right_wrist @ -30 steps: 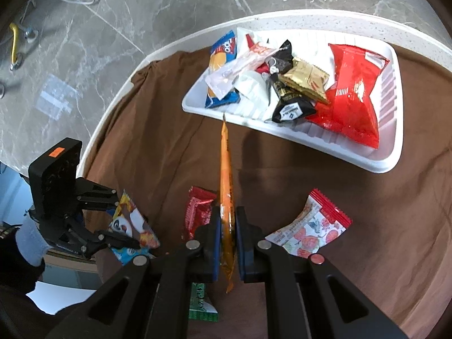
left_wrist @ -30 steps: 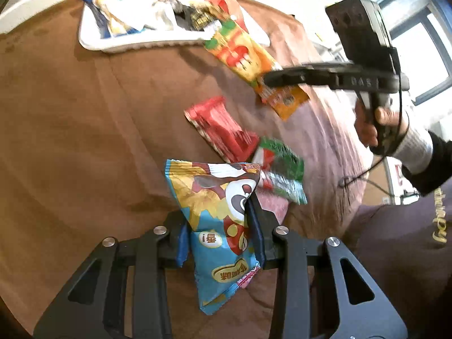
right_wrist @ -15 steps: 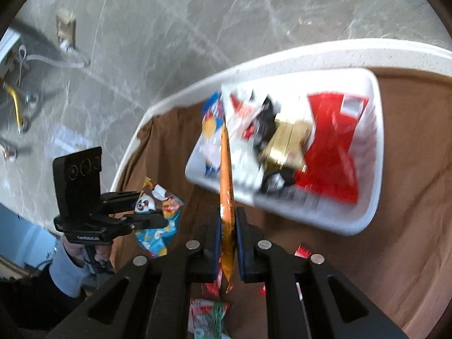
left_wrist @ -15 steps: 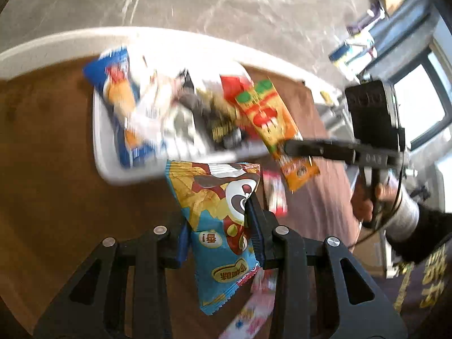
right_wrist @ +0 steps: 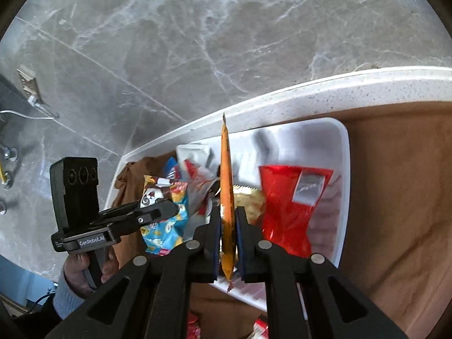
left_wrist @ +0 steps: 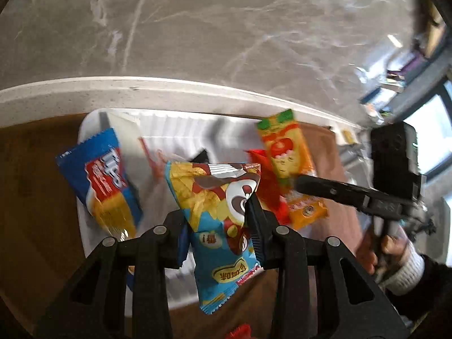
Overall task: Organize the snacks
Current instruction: 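Carry both packets over the white tray, drop them in, open both tools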
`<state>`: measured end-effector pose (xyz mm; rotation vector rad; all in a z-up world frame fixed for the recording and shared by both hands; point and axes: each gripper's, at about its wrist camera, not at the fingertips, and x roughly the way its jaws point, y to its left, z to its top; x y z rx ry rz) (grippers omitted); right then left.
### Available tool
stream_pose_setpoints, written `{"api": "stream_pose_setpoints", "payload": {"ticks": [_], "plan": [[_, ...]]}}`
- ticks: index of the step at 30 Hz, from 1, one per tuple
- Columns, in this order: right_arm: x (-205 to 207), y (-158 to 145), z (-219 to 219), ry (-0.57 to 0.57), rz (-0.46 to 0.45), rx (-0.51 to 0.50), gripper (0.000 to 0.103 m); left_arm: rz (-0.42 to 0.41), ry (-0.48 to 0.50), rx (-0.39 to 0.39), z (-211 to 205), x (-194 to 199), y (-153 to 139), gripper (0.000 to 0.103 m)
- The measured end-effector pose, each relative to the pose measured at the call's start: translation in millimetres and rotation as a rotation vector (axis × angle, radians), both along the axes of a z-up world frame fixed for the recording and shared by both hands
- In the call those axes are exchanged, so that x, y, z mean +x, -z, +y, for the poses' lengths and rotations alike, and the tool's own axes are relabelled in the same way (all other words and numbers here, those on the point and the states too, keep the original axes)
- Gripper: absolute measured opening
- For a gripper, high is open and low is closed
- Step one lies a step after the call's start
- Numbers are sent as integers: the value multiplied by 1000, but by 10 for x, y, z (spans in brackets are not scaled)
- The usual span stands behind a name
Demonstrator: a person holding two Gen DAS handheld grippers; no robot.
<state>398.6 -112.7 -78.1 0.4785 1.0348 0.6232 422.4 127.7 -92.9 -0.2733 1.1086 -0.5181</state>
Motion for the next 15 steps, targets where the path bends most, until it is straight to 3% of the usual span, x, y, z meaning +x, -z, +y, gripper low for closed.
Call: {"api": "stream_pose_setpoints", "payload": {"ticks": [3, 6, 8, 15], "plan": [[35, 17, 83, 1, -16, -74, 15, -26, -8, 48, -67, 57, 51, 36], [54, 0, 129, 3, -34, -121, 41, -45, -31, 112, -100, 87, 64, 53], [6, -47, 134, 0, -78, -148, 53, -75, -34, 138, -114, 81, 40, 54], [-164, -263, 133, -8, -180, -181, 55, -166, -51, 209, -115, -40, -139, 57]]}}
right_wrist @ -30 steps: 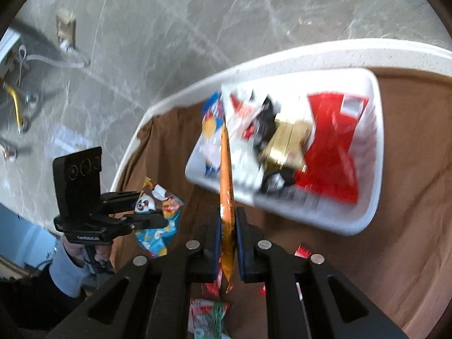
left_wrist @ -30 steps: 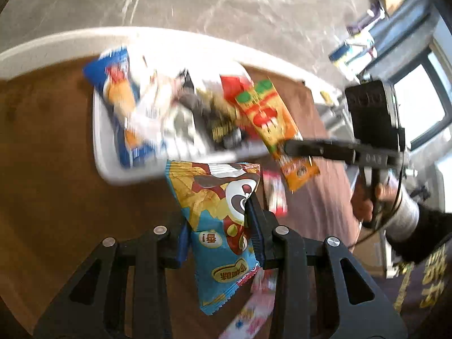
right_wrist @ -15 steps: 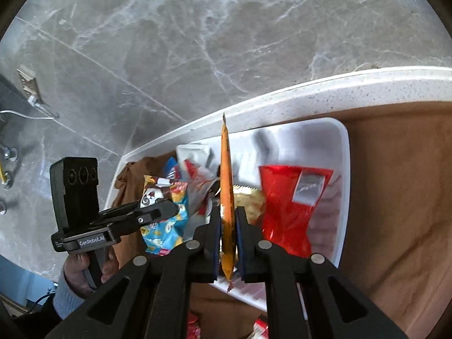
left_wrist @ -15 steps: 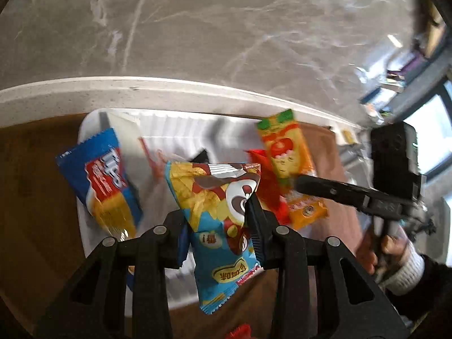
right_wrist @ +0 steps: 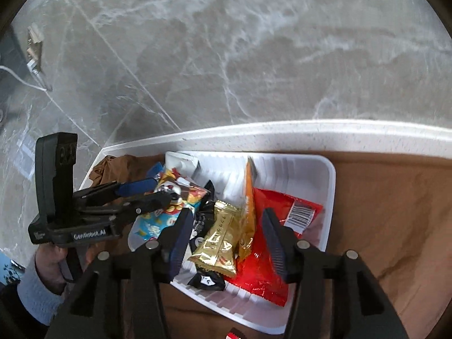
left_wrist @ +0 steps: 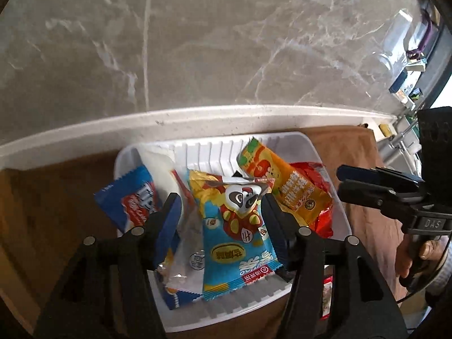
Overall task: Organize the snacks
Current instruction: 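Carry both packets over the white tray, drop them in, open both tools, then grasp the red packet with the left tool while the right tool grasps the red-white candy packet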
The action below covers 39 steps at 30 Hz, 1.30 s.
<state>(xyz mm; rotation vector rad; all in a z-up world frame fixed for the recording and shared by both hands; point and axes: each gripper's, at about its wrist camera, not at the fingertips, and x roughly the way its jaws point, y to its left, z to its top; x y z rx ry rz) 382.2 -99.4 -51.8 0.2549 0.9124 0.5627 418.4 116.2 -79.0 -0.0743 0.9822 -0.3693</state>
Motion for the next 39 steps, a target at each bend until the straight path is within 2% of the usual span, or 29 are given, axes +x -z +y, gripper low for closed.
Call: {"api": "stream_pose_setpoints", "payload": {"ticks": [5, 8, 11, 19, 22, 24, 33, 39], "plan": [[-249, -164, 16, -41, -53, -31, 60, -48, 1, -3, 135, -309, -257, 57], [-488, -236, 13, -78, -77, -56, 64, -71, 45, 26, 141, -618, -354, 57], [-764, -248, 25, -109, -72, -84, 65, -59, 89, 30, 140, -891, -385, 57], [-1318, 203, 114, -130, 32, -219, 65, 113, 147, 48, 63, -1626, 43, 60], [-1377, 387, 108, -112, 71, -239, 65, 192, 146, 0, 51, -1840, 235, 60], [-1388, 468, 113, -97, 92, -246, 65, 210, 138, -3, 29, -1963, 307, 60], [-1415, 612, 167, -69, 141, -258, 65, 243, 98, -40, -2, -2057, 447, 60], [-1426, 656, 231, -76, 140, -283, 65, 253, 102, -9, -100, -2006, 501, 60]]}}
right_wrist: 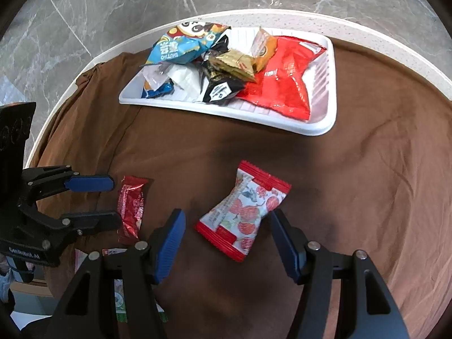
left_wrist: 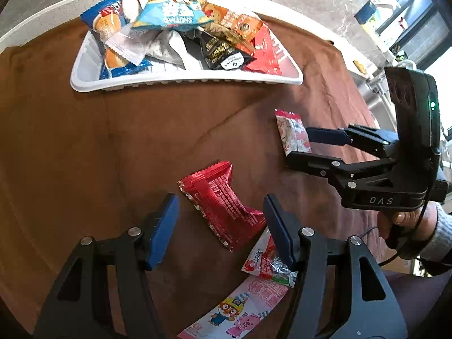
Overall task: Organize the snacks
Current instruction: 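Grasp the red packet with the left tool while the right tool grasps the red-white candy packet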
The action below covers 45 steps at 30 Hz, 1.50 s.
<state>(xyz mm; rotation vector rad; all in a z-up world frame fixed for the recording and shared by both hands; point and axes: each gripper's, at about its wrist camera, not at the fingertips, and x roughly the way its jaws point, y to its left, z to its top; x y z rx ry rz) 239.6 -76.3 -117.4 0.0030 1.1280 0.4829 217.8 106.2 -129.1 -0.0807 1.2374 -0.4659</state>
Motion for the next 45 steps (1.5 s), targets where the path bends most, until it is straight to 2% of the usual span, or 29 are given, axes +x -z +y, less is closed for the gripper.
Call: {"api": "stream_pose_setpoints", "payload": {"ticks": [9, 14, 15, 16, 21, 28, 37, 40, 45], "plan": [[13, 24, 101, -22, -33, -42, 63, -3, 13, -4, -107, 42, 114, 60], [-6, 30, 112, -49, -57, -65, 41, -13, 42, -11, -185, 63, 142, 57], [-9, 32, 114, -59, -61, -68, 41, -18, 45, -5, -202, 62, 146, 47], [-10, 34, 123, -64, -63, -70, 41, -19, 51, -5, -222, 66, 151, 43], [-30, 36, 87, -75, -65, -51, 39, -36, 62, -1, -232, 56, 159, 32], [-6, 16, -34, -44, -32, 31, 34, -37, 52, -39, -162, 55, 158, 22], [-27, 6, -83, -30, -19, 55, 32, -29, 63, -31, -187, 70, 157, 21], [-31, 19, -56, -40, -18, 41, 36, -24, 60, -9, -208, 87, 172, 24], [-65, 16, 12, -63, -48, -6, 40, -65, 95, 72, -335, 70, 174, 29]]}}
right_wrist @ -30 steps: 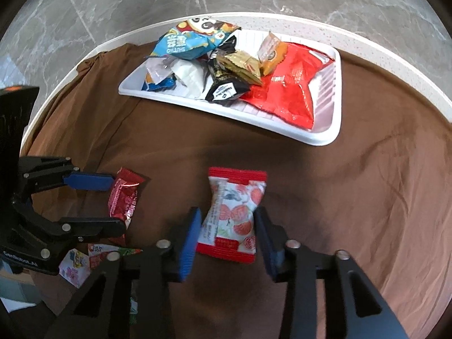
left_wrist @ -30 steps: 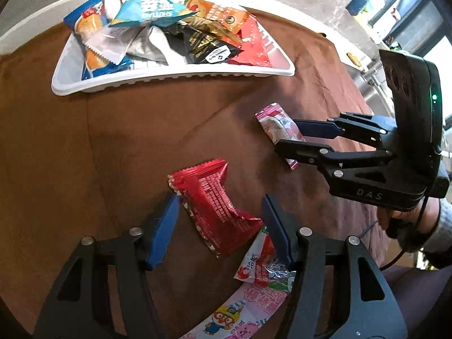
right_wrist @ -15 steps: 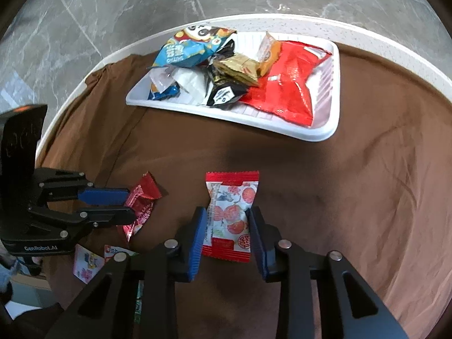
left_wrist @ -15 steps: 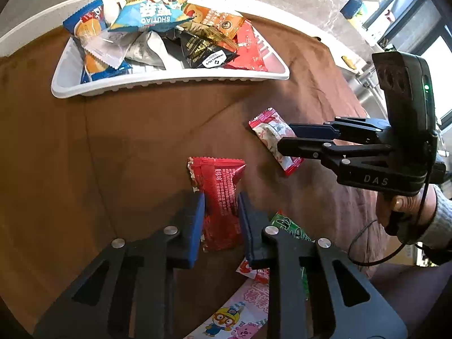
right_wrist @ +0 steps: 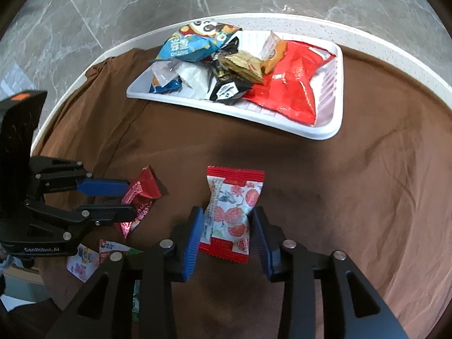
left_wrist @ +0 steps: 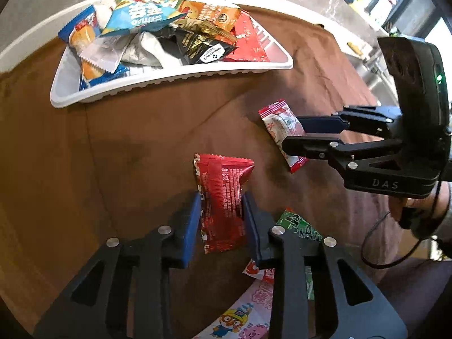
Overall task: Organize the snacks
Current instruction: 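Grasp the red packet with the left tool while the right tool grasps the red-white candy packet, then lower both packets into the white tray and open both tools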
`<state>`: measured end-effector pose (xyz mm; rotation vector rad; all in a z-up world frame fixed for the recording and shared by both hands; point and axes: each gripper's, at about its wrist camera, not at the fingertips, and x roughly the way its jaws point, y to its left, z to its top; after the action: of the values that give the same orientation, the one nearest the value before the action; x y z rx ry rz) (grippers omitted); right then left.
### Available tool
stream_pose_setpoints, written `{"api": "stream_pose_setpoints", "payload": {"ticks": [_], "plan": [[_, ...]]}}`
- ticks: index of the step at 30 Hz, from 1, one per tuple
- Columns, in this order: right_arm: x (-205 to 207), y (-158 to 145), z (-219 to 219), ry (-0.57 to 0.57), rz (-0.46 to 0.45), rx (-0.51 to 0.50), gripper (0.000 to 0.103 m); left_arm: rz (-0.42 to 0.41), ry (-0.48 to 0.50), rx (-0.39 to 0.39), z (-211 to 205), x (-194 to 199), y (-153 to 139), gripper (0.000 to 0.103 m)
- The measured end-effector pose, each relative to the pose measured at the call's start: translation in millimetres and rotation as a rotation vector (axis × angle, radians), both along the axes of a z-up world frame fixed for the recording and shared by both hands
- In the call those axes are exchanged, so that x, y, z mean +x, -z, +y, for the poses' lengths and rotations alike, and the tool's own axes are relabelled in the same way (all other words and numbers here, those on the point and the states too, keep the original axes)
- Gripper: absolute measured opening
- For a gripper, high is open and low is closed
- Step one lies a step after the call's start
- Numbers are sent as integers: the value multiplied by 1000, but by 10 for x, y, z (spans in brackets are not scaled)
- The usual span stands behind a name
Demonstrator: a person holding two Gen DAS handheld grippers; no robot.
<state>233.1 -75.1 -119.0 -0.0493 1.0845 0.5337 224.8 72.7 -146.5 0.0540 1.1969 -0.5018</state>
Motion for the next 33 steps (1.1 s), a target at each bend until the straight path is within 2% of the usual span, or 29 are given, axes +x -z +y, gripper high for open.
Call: {"api": "stream_pose_setpoints", "payload": {"ticks": [6, 10, 13, 18, 21, 33], "plan": [[-50, 3, 50, -29, -48, -57, 40, -69, 52, 82, -142, -60, 6, 29], [-41, -3, -15, -20, -41, -20, 36, -84, 76, 101, -172, -79, 6, 28], [12, 2, -122, 6, 5, 58, 33, -70, 65, 65, -130, -62, 2, 27], [90, 23, -321, 61, 82, 180, 28, -23, 3, -53, 29, -16, -10, 23], [102, 48, -394, 88, 114, 226, 28, -18, -5, -68, 76, 4, -10, 23], [57, 17, -309, 66, 93, 220, 27, -8, -33, -113, 177, 34, -19, 22]]}}
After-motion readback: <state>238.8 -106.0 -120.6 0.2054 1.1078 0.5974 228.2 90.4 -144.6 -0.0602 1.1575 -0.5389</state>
